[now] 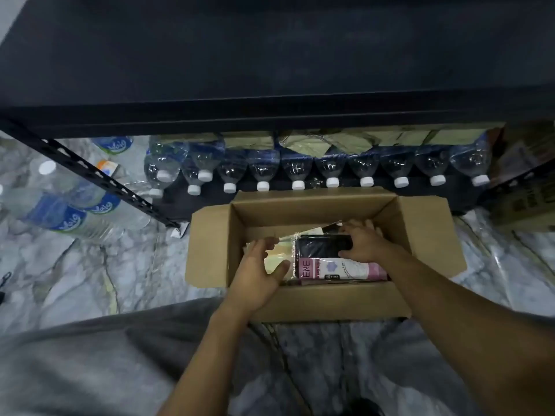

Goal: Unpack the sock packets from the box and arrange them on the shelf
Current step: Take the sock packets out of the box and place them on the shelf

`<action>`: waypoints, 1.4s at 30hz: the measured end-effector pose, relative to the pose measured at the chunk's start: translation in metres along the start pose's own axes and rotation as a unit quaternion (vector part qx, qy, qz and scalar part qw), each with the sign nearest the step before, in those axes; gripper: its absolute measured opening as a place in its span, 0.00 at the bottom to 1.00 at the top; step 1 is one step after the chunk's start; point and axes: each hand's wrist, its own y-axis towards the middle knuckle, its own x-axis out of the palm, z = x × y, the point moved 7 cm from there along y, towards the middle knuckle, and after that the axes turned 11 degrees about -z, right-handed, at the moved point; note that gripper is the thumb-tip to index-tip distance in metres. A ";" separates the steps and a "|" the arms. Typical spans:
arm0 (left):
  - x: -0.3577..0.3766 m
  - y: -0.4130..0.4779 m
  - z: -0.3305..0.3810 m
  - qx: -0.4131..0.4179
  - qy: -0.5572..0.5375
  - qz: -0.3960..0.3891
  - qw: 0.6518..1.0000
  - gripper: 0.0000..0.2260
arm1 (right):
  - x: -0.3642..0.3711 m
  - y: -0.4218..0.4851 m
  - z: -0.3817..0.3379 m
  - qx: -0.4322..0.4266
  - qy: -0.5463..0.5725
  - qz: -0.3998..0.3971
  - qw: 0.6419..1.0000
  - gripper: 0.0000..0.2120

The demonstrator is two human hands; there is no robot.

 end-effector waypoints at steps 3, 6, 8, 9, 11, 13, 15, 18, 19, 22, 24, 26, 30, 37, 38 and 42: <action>-0.002 0.003 -0.006 -0.009 0.001 0.012 1.000 0.17 | 0.000 0.006 0.000 0.006 -0.045 -0.007 0.999 0.31; 0.000 0.004 -0.009 -0.009 0.007 0.005 1.000 0.16 | 0.002 0.010 -0.004 0.007 -0.041 -0.013 0.999 0.29; -0.001 0.005 -0.008 -0.004 0.016 0.006 1.000 0.16 | 0.000 0.011 -0.004 0.008 -0.041 -0.016 0.999 0.26; -0.001 0.007 -0.009 -0.006 0.015 0.006 1.000 0.16 | -0.001 0.011 -0.002 0.010 -0.043 -0.020 0.999 0.25; -0.001 0.008 -0.008 -0.009 0.012 0.005 1.000 0.15 | -0.003 0.009 -0.002 0.007 -0.051 -0.026 0.998 0.24; 0.000 0.008 -0.008 -0.011 0.014 0.002 1.000 0.16 | -0.006 0.005 -0.003 -0.002 -0.043 -0.025 0.999 0.21; 0.000 0.008 -0.009 -0.012 0.016 0.001 1.000 0.16 | -0.007 0.000 -0.002 -0.011 -0.011 -0.020 1.000 0.16; 0.000 0.007 -0.008 -0.011 0.022 -0.004 1.000 0.16 | -0.005 -0.011 -0.003 -0.036 0.053 -0.021 0.998 0.16; 0.000 0.006 -0.008 -0.012 0.023 -0.006 1.000 0.16 | -0.005 -0.016 -0.003 -0.045 0.075 -0.015 0.996 0.17; -0.002 0.003 -0.007 -0.010 0.034 -0.010 0.999 0.16 | -0.012 -0.036 -0.002 -0.047 0.127 0.017 0.991 0.11; -0.003 0.003 -0.007 -0.009 0.037 -0.008 0.999 0.17 | -0.024 -0.050 -0.002 -0.056 0.162 0.046 0.984 0.10; -0.006 0.002 -0.005 -0.008 0.039 0.000 0.999 0.17 | -0.040 -0.067 -0.004 -0.066 0.172 0.083 0.979 0.09; -0.014 -0.002 0.004 0.015 0.039 0.027 0.999 0.16 | -0.069 -0.107 -0.006 -0.064 0.219 0.150 0.962 0.09; -0.019 -0.009 0.007 0.023 0.029 0.024 0.999 0.16 | -0.107 -0.179 0.007 -0.050 0.216 0.266 0.938 0.10; -0.018 -0.009 0.008 0.025 0.035 0.021 0.999 0.17 | -0.109 -0.185 0.009 -0.048 0.218 0.275 0.935 0.10; -0.014 -0.005 0.011 0.031 0.061 0.022 0.997 0.18 | -0.114 -0.192 0.014 -0.047 0.244 0.286 0.925 0.10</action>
